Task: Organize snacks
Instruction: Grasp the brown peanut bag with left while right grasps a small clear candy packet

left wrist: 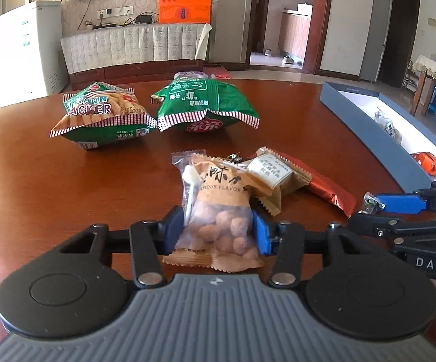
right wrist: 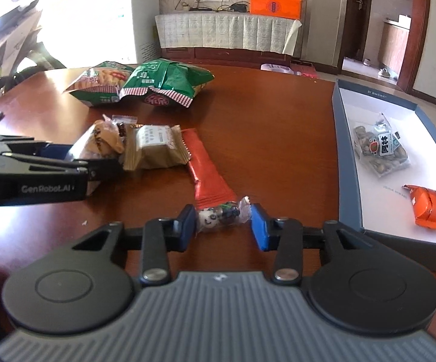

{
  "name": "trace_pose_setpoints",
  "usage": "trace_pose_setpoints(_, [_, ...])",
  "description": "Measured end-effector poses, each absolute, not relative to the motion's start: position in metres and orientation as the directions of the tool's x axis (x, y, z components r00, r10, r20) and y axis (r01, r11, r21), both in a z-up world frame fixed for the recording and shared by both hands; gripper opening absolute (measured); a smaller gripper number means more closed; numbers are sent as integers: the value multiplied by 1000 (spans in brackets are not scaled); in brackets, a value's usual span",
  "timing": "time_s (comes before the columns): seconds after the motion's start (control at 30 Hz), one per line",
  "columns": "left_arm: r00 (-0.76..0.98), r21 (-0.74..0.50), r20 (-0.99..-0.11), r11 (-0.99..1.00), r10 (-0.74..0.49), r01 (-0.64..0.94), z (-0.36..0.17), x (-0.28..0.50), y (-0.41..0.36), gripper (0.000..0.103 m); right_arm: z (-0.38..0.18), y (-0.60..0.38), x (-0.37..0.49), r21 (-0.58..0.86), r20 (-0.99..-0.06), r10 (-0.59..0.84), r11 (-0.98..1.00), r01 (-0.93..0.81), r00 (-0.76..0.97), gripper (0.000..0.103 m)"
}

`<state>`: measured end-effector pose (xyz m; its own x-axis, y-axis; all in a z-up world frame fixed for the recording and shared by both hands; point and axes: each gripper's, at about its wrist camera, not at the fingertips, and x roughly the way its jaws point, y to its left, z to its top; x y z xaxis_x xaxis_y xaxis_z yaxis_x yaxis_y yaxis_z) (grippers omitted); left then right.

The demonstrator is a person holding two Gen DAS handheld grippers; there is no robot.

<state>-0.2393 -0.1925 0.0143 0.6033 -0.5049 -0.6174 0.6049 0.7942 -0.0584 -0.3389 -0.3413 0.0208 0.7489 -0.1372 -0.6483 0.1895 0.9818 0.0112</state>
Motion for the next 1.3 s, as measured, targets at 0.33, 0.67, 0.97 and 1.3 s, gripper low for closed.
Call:
trace_pose_setpoints(0.33, [609,-76,-608,801,-509,594,18,-248,-173,45,24,-340,-345,20,-643,-113,986,165,757,34])
trace_pose_setpoints(0.67, [634,-74,-572,803,-520,592,33,-259,-153,44,32,-333,-353,20,-631,-97,990,140,770,34])
trace_pose_setpoints(0.97, [647,-61,-560,805,-517,591,44,-265,-153,44,44,-330,-361,19,-604,-96,991,135,791,34])
trace_pose_setpoints(1.3, [641,-45,-552,787,-533,615,58,-275,-179,44,61,-332,-371,18,-565,-101,991,135,819,34])
